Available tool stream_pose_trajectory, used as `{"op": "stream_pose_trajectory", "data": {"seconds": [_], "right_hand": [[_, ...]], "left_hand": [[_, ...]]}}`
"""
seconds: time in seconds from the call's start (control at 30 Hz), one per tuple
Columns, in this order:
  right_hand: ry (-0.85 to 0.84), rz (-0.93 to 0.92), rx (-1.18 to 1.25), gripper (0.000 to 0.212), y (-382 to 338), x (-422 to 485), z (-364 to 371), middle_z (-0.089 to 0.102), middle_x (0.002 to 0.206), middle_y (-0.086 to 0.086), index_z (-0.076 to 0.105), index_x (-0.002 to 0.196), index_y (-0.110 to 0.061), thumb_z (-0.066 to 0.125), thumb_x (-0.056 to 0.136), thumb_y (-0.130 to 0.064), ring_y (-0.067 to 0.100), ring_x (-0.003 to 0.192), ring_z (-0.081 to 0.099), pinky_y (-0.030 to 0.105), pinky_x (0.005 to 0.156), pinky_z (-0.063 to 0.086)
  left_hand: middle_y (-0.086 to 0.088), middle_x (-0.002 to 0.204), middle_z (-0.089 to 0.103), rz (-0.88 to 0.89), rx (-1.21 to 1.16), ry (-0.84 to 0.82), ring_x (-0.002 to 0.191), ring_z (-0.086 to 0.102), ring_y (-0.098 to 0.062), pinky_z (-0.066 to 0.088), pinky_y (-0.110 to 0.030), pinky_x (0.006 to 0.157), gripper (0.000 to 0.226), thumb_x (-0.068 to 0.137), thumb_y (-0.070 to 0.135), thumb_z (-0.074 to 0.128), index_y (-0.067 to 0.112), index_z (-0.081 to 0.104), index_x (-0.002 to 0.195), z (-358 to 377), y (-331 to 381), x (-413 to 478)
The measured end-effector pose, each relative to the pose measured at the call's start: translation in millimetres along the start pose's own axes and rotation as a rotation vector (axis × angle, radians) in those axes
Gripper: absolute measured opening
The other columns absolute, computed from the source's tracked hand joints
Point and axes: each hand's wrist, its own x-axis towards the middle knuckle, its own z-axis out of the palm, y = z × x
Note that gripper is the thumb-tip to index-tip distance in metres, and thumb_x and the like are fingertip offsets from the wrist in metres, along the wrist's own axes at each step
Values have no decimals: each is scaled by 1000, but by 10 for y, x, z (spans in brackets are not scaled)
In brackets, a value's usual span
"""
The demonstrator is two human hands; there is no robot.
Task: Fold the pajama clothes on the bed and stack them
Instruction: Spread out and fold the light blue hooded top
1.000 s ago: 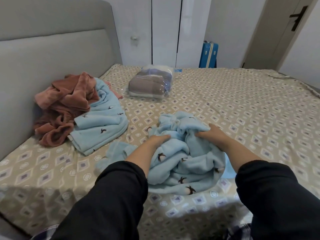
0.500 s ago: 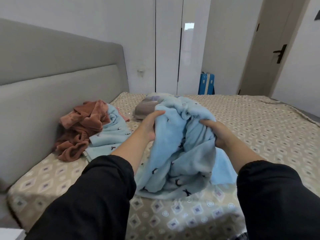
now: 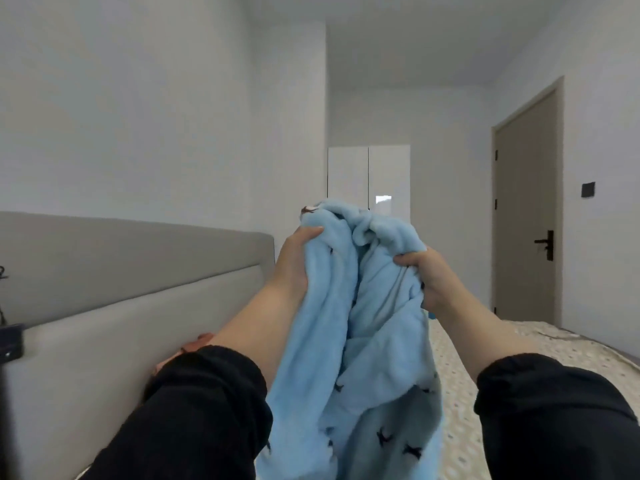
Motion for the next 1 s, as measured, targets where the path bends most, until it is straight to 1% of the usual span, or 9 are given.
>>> {"op": "stream_pose_trajectory", "data": {"seconds": [0.17,0.3,0.37,0.47,0.6,0.77,0.87,0.93,1.0], "right_hand": [[-62,-180,-69,45,-427,-120,158,66,113,21,59,118,-9,54,77,8,39,103,64,52,91,52],[259,-501,-287,30,-524,-120,75,65,87,9,60,100,-7,56,72,1,20,77,60,21,64,51],[384,-571,-325,29,-463,-94,-56,63,86,5,59,101,-7,54,73,0,12,71,56,9,54,43],[441,-558,-381,37,-213,-35,-253,64,97,3,55,112,-13,51,79,1,15,80,60,23,67,46],[372,-520,-665,43,286,53,-414,64,90,-4,56,112,-20,47,76,3,20,86,60,31,72,45],[339,-393,-922,58,963,330,-600,63,112,6,54,122,-17,43,72,9,25,99,56,35,82,44],[440,-444,-1077,63,1180,704,-631,59,124,12,50,130,-13,45,71,11,33,114,52,43,97,38],[457,-406,-1329,73,1372,992,-615,38,148,15,29,148,-14,51,80,5,31,136,34,47,109,22],[290,-195,-1664,82,1791,1123,-643,0,160,14,-4,153,-18,51,93,-13,30,148,1,55,115,5]], "left_hand": [[-5,82,67,116,50,16,72,65,-18,54,-29,61,13,94,22,52,12,61,92,121,411,-123],[-6,76,53,238,14,-13,67,56,-14,47,-20,62,21,95,3,40,12,53,82,13,564,-85],[-10,85,58,299,162,181,78,57,-17,46,-22,70,18,93,1,43,10,58,86,-167,540,30],[-3,76,57,322,306,447,82,52,-19,42,-15,55,23,92,2,49,15,57,76,-508,335,172],[-1,81,60,293,621,376,78,55,-17,44,-23,62,27,87,-6,45,16,61,86,-846,-153,326],[-8,89,62,199,1011,269,79,55,-24,40,-28,60,44,76,-14,35,11,65,96,-1260,-876,568],[-10,88,61,252,1059,383,80,54,-27,36,-30,59,39,78,-12,34,11,61,95,-1261,-1172,821],[-10,117,59,315,1141,470,105,54,-31,44,-33,74,45,86,-6,38,20,54,119,-1194,-1417,1021],[-13,159,14,238,1614,383,144,19,-31,27,-46,111,73,91,4,48,26,14,152,-1188,-1898,1071]]}}
